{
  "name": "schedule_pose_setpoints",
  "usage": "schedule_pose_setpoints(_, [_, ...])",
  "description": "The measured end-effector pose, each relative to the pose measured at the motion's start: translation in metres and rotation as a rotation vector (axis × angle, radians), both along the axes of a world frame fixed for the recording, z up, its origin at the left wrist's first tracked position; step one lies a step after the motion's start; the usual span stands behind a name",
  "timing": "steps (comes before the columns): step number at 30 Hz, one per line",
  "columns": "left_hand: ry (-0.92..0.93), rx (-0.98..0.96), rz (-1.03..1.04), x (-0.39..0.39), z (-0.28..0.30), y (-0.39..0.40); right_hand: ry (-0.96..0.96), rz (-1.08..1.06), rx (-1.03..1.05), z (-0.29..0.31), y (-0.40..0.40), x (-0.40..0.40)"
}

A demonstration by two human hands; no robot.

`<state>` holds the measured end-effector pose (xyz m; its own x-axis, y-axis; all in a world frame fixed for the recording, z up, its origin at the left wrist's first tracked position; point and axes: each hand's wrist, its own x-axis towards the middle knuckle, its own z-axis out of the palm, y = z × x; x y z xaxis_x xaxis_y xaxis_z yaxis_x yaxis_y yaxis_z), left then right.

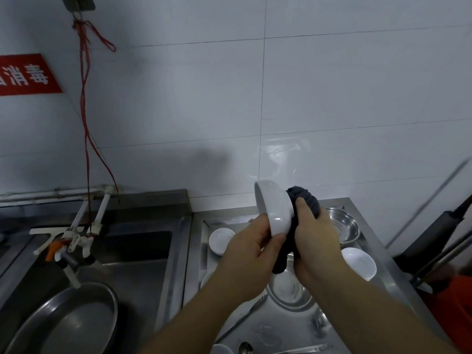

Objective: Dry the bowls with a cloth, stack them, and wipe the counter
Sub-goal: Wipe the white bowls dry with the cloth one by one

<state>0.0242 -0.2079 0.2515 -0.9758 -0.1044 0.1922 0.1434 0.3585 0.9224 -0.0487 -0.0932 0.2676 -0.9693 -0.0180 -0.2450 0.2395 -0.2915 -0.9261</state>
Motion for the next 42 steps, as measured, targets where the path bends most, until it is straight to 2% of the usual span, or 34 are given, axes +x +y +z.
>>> schedule_pose_setpoints(5, [-0.007, -0.066, -0.008, -0.002, 0.003, 0.004, 0.055, -0.06, 0.003, -0.008, 0.006, 0.001])
schedule_pose_setpoints(13, [-0.06, -0.024, 0.044, -0.003, -0.002, 0.012, 0.096, -0.046, -0.109, -0.019, 0.019, 0.003])
schedule_pose_setpoints(15, [-0.078, -0.136, 0.036, -0.001, -0.005, 0.01, 0.088, -0.015, -0.105, -0.018, 0.024, -0.002])
schedule_pose_setpoints(19, [-0.107, -0.505, -0.036, -0.005, -0.005, 0.006, 0.047, 0.014, -0.042, -0.023, 0.034, -0.012])
schedule_pose_setpoints(23, [-0.112, -0.732, -0.157, -0.016, -0.013, 0.01, 0.092, 0.054, 0.116, -0.034, 0.041, -0.012])
schedule_pose_setpoints(25, [-0.079, -0.817, -0.197, -0.022, -0.022, 0.014, 0.077, 0.019, 0.201, -0.043, 0.048, -0.015])
schedule_pose_setpoints(28, [0.004, -0.837, -0.217, -0.032, -0.036, 0.026, 0.028, -0.058, 0.137, -0.059, 0.063, -0.022])
schedule_pose_setpoints(32, [0.023, -0.732, -0.196, -0.045, -0.049, 0.043, -0.061, -0.115, 0.0, -0.077, 0.087, -0.03])
schedule_pose_setpoints(36, [0.004, -0.565, 0.016, -0.054, -0.062, 0.055, -0.098, -0.121, -0.067, -0.092, 0.113, -0.041])
schedule_pose_setpoints(39, [-0.19, -0.287, 0.146, -0.069, -0.083, 0.067, -0.149, -0.143, -0.073, -0.106, 0.133, -0.055])
schedule_pose_setpoints(42, [-0.467, 0.042, 0.12, -0.086, -0.105, 0.083, -0.189, -0.102, -0.072, -0.124, 0.156, -0.07])
